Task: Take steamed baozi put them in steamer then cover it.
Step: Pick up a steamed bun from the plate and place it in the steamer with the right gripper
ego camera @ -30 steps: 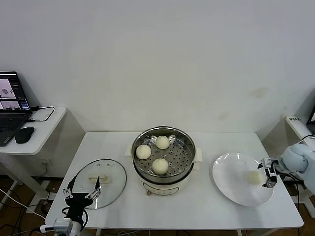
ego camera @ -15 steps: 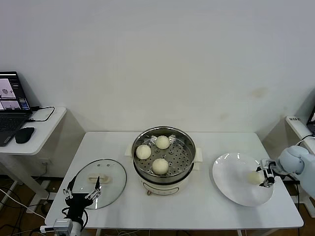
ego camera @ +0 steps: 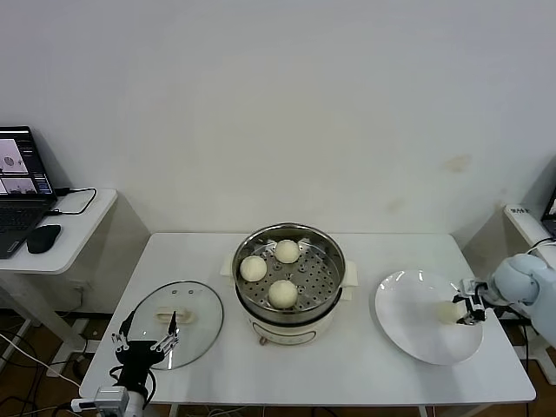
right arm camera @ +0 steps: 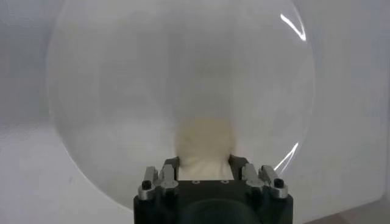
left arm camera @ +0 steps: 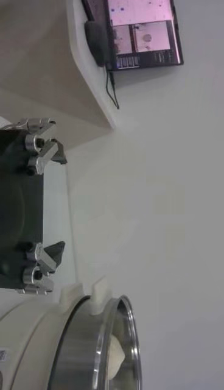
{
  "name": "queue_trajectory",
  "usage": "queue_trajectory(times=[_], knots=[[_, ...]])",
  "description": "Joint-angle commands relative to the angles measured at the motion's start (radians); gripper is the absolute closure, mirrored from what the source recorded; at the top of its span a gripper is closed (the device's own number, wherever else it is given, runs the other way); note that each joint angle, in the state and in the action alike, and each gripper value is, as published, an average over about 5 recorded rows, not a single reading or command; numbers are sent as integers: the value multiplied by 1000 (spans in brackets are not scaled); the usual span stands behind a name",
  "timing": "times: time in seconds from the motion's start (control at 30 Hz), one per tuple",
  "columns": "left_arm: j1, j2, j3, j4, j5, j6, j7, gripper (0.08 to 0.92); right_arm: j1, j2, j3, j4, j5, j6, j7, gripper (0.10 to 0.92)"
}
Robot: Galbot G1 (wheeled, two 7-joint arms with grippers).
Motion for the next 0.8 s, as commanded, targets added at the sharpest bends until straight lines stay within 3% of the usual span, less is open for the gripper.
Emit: queue_trajectory(times=[0.03,0.43,0.8], knots=[[-4,2,4,-1,1,2,1,177,203,-65,-111,105,107,-31,-22,498],[-19,2,16,-7,2,4,1,177,689,-129,-388,379,448,-173,-16,498],[-26,-3,15,-12,2,3,2,177,1071,90,-741,437,701,-328,96,484]])
